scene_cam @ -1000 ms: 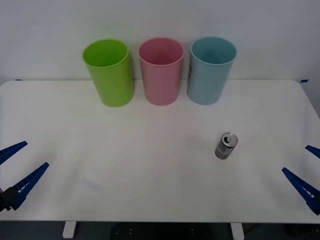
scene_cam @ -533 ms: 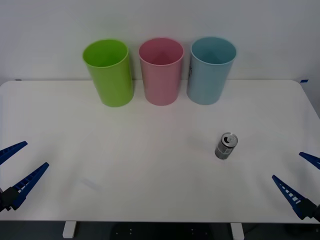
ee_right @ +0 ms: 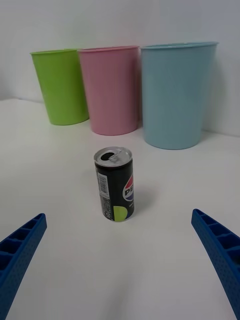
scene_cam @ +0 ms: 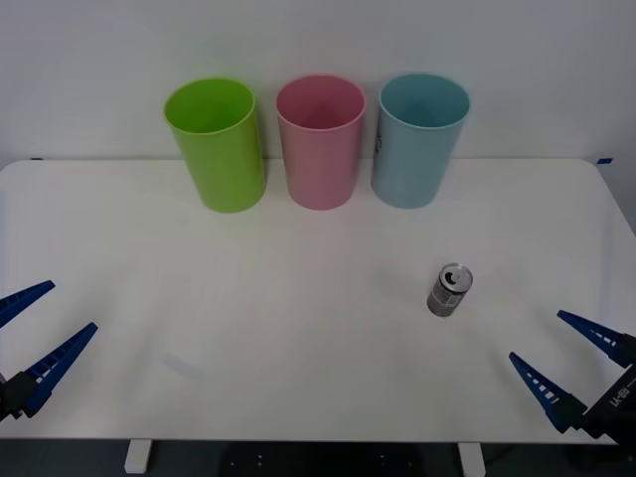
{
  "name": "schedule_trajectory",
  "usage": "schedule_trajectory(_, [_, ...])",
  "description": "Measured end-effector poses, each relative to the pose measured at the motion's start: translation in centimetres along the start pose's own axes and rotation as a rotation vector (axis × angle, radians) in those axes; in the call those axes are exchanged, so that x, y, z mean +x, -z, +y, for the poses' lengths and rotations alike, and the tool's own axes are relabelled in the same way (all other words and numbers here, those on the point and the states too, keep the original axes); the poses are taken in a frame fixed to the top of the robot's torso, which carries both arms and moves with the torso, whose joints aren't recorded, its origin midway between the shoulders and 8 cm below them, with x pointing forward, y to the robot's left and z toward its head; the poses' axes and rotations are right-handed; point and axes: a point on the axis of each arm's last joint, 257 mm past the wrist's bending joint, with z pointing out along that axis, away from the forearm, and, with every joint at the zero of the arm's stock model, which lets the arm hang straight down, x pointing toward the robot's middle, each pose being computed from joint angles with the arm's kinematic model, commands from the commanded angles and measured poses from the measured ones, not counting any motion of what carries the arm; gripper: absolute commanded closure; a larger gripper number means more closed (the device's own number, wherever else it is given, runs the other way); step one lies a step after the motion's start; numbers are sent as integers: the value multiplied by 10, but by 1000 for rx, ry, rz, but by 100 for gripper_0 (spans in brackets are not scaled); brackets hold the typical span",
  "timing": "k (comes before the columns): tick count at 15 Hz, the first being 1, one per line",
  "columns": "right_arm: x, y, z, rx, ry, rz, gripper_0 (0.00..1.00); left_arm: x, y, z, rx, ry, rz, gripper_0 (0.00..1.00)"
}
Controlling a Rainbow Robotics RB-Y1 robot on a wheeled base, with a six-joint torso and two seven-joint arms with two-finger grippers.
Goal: Grasp the object on the table and drop it into the matching bin: aluminum can to the light blue bin, PET bottle to the pink bin.
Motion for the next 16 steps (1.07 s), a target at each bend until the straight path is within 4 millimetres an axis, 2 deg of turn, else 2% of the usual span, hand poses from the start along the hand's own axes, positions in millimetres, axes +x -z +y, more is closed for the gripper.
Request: schedule_trajectory(16, [24, -87, 20, 83, 1, 24, 0, 0, 0, 0, 0, 0, 0, 0])
